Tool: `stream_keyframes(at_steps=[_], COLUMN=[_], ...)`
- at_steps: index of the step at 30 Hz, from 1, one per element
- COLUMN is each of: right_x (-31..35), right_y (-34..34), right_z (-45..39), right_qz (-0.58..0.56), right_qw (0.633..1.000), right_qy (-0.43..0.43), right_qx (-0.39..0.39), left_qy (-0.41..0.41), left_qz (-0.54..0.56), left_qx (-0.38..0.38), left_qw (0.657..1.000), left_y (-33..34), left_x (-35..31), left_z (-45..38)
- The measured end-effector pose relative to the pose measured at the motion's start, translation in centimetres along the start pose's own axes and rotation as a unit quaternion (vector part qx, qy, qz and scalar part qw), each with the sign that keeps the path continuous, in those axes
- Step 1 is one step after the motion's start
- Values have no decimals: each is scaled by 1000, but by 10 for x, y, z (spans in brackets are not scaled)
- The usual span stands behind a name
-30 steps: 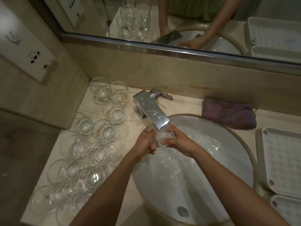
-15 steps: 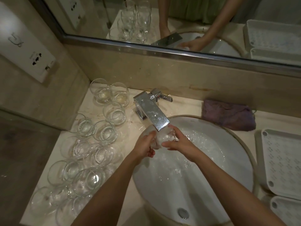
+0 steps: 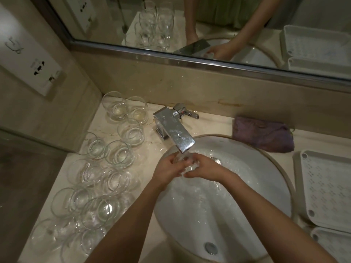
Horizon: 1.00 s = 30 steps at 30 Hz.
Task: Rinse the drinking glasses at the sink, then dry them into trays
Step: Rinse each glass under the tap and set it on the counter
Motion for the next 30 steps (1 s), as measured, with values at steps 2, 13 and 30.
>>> stream_keyframes(at_steps=[2, 13, 30], right_x=[2, -17, -4], right_y=[0, 22, -3], right_z=[-1, -7, 0], right_qz=[25, -488, -334], right_qw=[999, 870, 941], right_qy=[4, 59, 46], right_qx=[-23, 15, -12], left_qy=[29, 53, -3], left_qz=[-28, -81, 1], left_qx=[3, 67, 45], left_qw=[999, 993, 999], left_y=[2, -4, -6], left_x=[-5, 6, 14], left_z=[-1, 11, 3])
Point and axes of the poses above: each hand's wrist, its own z-axis away from the middle knuckle, its own y-axis out of the palm, x = y × z, the point moved 3 cm from there along -z, towards the middle knuckle, and after that the axes turned 10 degrees about y, right-handed, at the moved point
